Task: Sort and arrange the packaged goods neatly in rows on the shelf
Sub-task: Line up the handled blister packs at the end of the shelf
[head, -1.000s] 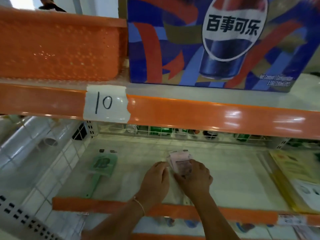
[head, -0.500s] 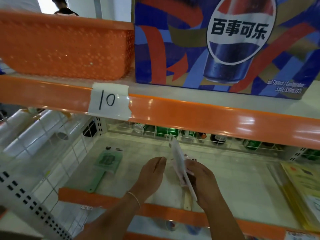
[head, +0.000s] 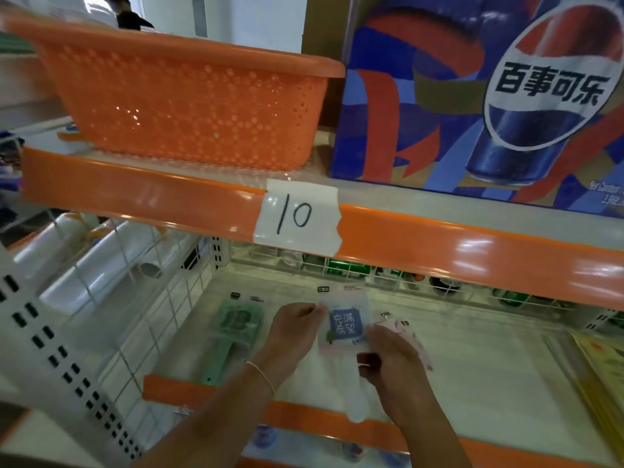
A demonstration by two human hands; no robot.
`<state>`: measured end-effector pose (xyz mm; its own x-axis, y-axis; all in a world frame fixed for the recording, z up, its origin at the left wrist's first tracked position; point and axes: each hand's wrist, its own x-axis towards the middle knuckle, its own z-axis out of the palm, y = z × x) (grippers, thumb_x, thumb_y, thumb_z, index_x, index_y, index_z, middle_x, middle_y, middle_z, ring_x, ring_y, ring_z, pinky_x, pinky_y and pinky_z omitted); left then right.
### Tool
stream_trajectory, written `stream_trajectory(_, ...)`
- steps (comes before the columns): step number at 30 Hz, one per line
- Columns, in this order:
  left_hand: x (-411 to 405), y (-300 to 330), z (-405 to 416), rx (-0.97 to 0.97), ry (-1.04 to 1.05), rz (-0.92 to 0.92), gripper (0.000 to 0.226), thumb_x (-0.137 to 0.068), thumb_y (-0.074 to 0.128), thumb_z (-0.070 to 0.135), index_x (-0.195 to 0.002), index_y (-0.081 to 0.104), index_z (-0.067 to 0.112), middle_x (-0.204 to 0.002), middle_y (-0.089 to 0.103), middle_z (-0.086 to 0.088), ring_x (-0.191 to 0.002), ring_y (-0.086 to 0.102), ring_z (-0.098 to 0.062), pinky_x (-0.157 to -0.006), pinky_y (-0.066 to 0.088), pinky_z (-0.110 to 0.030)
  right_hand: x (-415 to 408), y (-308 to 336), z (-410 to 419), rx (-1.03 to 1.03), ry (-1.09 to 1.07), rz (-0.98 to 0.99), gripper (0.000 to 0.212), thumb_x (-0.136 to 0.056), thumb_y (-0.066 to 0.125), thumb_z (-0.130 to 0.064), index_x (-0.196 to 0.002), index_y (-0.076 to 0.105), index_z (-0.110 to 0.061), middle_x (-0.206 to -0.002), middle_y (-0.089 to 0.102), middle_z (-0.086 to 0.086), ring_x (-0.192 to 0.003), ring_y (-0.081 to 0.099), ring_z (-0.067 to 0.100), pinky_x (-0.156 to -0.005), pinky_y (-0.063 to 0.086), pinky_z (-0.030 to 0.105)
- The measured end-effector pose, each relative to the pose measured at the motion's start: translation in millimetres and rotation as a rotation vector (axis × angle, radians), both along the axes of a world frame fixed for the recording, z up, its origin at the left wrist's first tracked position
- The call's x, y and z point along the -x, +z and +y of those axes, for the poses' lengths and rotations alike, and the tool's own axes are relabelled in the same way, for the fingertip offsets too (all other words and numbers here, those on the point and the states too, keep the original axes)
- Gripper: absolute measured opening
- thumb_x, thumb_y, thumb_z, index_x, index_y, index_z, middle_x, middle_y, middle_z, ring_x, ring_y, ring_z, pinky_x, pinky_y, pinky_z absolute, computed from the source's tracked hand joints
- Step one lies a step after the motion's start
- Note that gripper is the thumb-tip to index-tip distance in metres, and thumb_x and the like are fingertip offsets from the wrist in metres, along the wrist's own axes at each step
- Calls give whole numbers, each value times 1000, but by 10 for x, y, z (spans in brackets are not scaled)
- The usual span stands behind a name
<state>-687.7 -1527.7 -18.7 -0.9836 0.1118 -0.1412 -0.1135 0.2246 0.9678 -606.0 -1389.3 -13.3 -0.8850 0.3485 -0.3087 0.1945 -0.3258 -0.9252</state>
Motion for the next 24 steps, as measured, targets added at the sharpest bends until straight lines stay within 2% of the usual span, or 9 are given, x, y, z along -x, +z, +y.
stream_trajectory(4, 73, -35, -201, 215, -117, 69, 45, -93, 55, 31, -53, 41, 20, -45, 35, 8, -42, 31, -9, -44, 26, -22, 18, -239, -103, -273, 76, -35, 32, -93, 63, -10, -124, 59, -11, -71, 70, 8, -56, 59, 14, -60, 49, 31)
stream_trajectory(6, 93, -23, -326, 353, -179, 137, 44, -98, 47, 36, -58, 49, 18, -49, 44, 5, -43, 38, -8, -45, 31, -22, 60, -357, -171, -309, 35, -77, 33, -92, 64, -11, -124, 58, -12, -68, 71, 7, -54, 59, 15, -60, 51, 34)
stream_trajectory(9, 157, -80, -625, 400, -67, 303, 40, -101, 39, 33, -66, 52, 17, -58, 52, 3, -51, 48, -10, -51, 36, -26, 145, -463, -281, -405, -46, -142, 33, -92, 65, -17, -124, 55, -18, -74, 74, 7, -62, 68, 16, -63, 56, 38)
stream_trajectory(11, 218, -169, -891, 421, 41, 384, 33, -100, 37, 29, -75, 55, 18, -70, 57, 4, -64, 53, -11, -61, 39, -29, 227, -495, -362, -472, -83, -163, 36, -93, 63, -15, -128, 53, -16, -81, 73, 7, -67, 70, 17, -61, 53, 31)
stream_trajectory(13, 297, -312, -1150, 467, 137, 369, 29, -101, 37, 27, -102, 63, 16, -97, 65, -1, -90, 60, -18, -79, 47, -32, 335, -559, -443, -525, -104, -188, 40, -93, 62, -15, -132, 51, -10, -86, 70, 8, -73, 70, 19, -62, 54, 31)
stream_trajectory(15, 346, -459, -1356, 493, 187, 320, 34, -101, 38, 26, -122, 60, 11, -116, 63, -5, -109, 59, -23, -93, 46, -34, 451, -638, -526, -585, -103, -217, 44, -92, 62, -20, -133, 51, -11, -90, 70, 7, -77, 69, 21, -70, 58, 38)
stream_trajectory(18, 366, -644, -1536, 523, 183, 264, 38, -101, 37, 29, -128, 55, 10, -121, 61, -8, -115, 57, -25, -98, 46, -37, 575, -753, -663, -667, -41, -242, 47, -90, 61, -32, -134, 50, -19, -84, 71, 3, -75, 70, 20, -76, 58, 44)
stream_trajectory(20, 371, -756, -1613, 547, 148, 245, 40, -100, 39, 30, -130, 54, 9, -123, 60, -9, -118, 55, -25, -101, 45, -38, 626, -757, -776, -720, -30, -220, 41, -91, 60, -33, -130, 51, -21, -85, 72, 2, -75, 69, 18, -75, 58, 40)
stream_trajectory(24, 378, -823, -1668, 586, 74, 218, 37, -100, 40, 29, -126, 56, 8, -125, 58, -10, -120, 52, -25, -101, 42, -35, 669, -787, -894, -940, 37, -227, 34, -93, 55, -30, -125, 54, -20, -106, 69, 4, -96, 65, 24, -76, 45, 27)
